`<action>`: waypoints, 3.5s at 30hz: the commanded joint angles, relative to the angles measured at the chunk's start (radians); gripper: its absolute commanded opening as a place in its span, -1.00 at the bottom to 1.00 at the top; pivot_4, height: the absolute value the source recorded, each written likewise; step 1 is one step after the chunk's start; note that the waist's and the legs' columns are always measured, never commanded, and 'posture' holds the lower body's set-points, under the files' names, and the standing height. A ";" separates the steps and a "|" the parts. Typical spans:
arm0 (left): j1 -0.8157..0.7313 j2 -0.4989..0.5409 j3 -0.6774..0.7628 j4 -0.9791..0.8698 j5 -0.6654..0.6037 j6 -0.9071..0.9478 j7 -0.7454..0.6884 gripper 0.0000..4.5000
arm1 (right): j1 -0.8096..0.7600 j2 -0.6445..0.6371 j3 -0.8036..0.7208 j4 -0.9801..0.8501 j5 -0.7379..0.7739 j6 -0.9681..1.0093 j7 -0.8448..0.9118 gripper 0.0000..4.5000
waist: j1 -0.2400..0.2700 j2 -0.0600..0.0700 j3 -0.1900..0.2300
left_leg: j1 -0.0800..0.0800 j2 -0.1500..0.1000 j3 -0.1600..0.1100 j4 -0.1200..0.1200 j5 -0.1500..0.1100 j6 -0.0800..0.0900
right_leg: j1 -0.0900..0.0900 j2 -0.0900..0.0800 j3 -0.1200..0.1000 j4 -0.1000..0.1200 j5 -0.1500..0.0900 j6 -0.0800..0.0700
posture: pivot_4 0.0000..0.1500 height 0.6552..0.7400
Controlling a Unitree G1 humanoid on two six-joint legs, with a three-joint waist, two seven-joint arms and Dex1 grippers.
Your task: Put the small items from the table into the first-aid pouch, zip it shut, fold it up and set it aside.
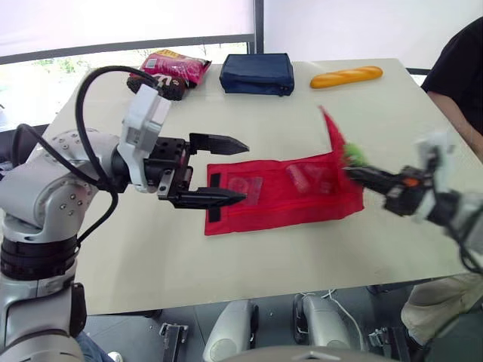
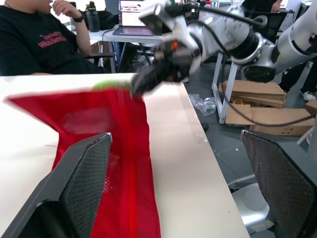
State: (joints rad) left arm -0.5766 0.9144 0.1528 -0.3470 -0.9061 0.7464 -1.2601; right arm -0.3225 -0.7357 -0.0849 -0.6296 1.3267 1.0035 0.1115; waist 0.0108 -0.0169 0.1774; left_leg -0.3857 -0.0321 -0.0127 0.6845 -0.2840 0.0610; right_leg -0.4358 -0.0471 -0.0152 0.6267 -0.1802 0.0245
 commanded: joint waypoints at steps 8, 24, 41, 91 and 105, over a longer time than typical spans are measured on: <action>0.041 0.022 0.060 -0.061 -0.026 -0.007 0.021 1.00 | -0.026 -0.035 0.216 -0.053 -0.246 0.036 0.168 0.00 | 0.003 -0.001 0.000 | -0.007 -0.002 0.001 0.003 0.000 0.000 | -0.006 -0.001 0.000 0.000 0.001 0.000 | 1.00 0.99; 0.057 0.018 0.061 -0.049 -0.013 -0.022 0.011 1.00 | 0.006 -0.147 -0.089 0.366 -0.407 -0.132 0.465 0.95 | 0.005 -0.002 -0.001 | -0.006 0.000 0.004 0.002 0.000 0.001 | -0.006 0.001 0.001 0.000 0.002 -0.001 | 1.00 0.99; 0.059 0.018 0.061 -0.064 -0.015 -0.023 0.032 1.00 | -0.011 0.086 -0.037 0.535 -0.440 0.018 0.560 -0.01 | -0.001 -0.002 -0.001 | -0.007 0.001 0.005 0.002 0.000 0.001 | -0.007 0.004 0.002 0.001 0.004 -0.004 | 1.00 0.99; 0.412 -0.158 0.100 -0.059 0.185 0.158 0.690 1.00 | -0.033 -0.182 -0.159 0.157 -0.519 -0.376 0.873 0.97 | 0.004 -0.001 0.000 | -0.006 0.002 0.004 0.002 0.000 0.000 | -0.007 -0.001 0.002 0.001 0.005 -0.004 | 1.00 0.99; 0.399 -0.367 0.020 0.045 0.178 0.298 0.826 1.00 | -0.082 -0.181 -0.128 0.045 -0.521 -0.278 0.751 0.97 | 0.015 0.000 -0.002 | -0.007 0.000 0.003 0.003 0.000 0.000 | -0.007 -0.004 0.001 0.001 0.006 -0.005 | 1.00 0.99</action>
State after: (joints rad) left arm -0.1805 0.5652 0.2060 -0.3106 -0.6948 1.0044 -0.4312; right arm -0.4047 -0.9077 -0.1821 -0.5543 0.8021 0.7371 0.8696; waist 0.0254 -0.0173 0.1752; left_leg -0.3923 -0.0322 -0.0095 0.6871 -0.2842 0.0608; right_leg -0.4426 -0.0518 -0.0147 0.6274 -0.1746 0.0192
